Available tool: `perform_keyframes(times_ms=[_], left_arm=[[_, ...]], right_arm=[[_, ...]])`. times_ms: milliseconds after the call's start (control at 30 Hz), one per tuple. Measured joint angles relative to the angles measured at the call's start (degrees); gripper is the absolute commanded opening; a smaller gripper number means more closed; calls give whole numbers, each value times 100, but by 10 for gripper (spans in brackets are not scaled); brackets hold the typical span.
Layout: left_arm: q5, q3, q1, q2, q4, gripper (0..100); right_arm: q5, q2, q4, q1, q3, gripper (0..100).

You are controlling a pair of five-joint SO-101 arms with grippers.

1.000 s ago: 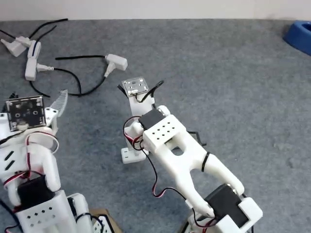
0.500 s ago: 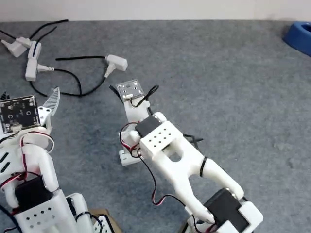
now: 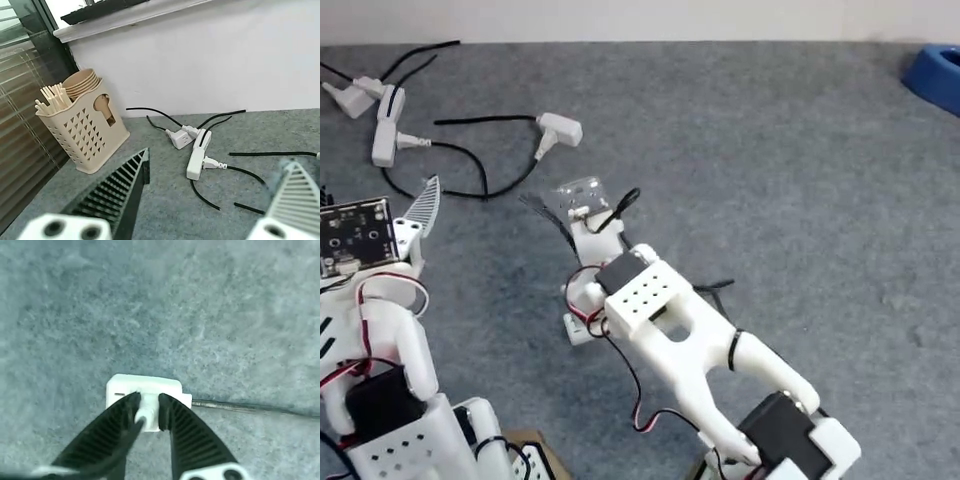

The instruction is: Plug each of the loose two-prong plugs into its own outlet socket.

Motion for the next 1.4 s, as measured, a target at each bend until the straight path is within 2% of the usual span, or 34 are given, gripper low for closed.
perform_keyframes(times_ms=[333,900,1233,1400], left_arm=[[0,0,0,0,0,382],[0,0,0,0,0,382],[0,0,0,0,9,383],[0,0,0,0,9,383]], right_arm=[[273,62,466,-53,-9,6],[440,62,677,-26,-62,5],[1143,62,554,141,185,5],[1776,53,1020,246,185,5]])
